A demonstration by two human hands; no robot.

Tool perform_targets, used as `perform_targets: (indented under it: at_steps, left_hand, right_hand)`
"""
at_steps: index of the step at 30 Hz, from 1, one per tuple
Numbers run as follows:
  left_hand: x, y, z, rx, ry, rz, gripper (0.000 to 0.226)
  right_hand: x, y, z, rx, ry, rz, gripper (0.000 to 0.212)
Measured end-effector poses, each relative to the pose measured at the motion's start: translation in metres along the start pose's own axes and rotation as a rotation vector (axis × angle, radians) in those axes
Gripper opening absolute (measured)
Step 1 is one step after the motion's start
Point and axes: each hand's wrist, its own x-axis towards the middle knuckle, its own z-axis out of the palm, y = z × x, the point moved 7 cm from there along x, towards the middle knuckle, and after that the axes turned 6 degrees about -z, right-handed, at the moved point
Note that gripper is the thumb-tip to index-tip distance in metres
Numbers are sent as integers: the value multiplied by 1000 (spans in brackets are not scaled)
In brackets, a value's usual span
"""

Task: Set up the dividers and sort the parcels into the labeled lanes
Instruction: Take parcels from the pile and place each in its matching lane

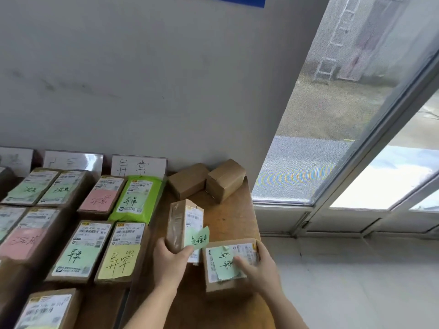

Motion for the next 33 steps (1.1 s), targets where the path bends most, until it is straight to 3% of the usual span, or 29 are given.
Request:
perform_targets:
  at_steps: [2,5,7,9,12,16,19,22,23,26,30,33]
  left_hand:
    - [4,0,-10,47,50,-4,50]
    - [1,-1,-21,156,120,17,67]
    - [-5,-3,-22,185,143,24,78]
    - [-12,-4,-21,165,144,22,77]
    - [-21,-2,-18,115,144,26,72]
    - [-25,-5,-14,65,133,-28,68]
    - [-28,-7,-11,77,97,-21,73]
    - [-30,-11,-13,13,78,-67,78]
    - [-31,-10,-15,-22,75,-74,76]
    - [-38,3,-23,-163,54,-8,57]
    - [-50,29,-41,-279,3,112,52]
    - [-56,41,-65,-318,-34,157,63]
  right_hand:
    - [13,-3,1,20,-146,-34,80]
    - [22,-19,5,-38,-249,-94,79]
    - [26,-29,-2,-164,-83,-120,82]
    - [23,-28,-13,-202,156,0,96]
    - [10,-6,1,89,250,268,93]
    - [0,8,49,553,70,291,89]
    - [-1,-2,62,633,-101,213,78]
    - [5,-3,60,699,-164,212,94]
    - [3,-10,54,732,-181,201,88]
    - [2,-32,35,850,-161,90,63]
    - [-8,-72,13,903,-65,-104,87]
    - [-23,-98,16,920,-64,-184,81]
